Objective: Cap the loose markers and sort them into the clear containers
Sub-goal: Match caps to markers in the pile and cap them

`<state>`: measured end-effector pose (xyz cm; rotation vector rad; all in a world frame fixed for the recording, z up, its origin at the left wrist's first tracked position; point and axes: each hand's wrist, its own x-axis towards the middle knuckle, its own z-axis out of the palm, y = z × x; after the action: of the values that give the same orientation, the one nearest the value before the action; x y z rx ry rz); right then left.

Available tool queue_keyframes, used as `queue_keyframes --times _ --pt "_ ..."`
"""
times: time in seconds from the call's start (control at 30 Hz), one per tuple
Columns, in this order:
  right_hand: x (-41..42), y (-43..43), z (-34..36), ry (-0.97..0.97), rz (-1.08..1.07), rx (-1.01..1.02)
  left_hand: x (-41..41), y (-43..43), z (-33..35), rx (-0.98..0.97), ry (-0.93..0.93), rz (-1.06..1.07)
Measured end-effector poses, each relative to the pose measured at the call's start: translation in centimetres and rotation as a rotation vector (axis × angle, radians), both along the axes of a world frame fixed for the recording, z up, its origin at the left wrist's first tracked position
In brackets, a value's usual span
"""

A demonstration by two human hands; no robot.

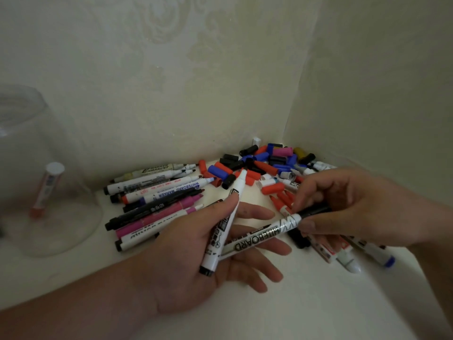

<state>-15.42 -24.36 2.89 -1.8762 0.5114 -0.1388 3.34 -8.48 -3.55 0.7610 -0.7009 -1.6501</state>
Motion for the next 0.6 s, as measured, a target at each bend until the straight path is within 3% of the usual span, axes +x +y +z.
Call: queue_keyframes --times 0.47,0.6 --pt "0.5 0.1 -0.5 -0.155 -0.012 0.074 -0.3 0.2 0.2 -0.062 -0.054 -0.018" --pt "1.7 1.1 -1.6 -0.204 -0.054 0.075 0.3 0.4 -1.1 -0.051 -0.299 0.089"
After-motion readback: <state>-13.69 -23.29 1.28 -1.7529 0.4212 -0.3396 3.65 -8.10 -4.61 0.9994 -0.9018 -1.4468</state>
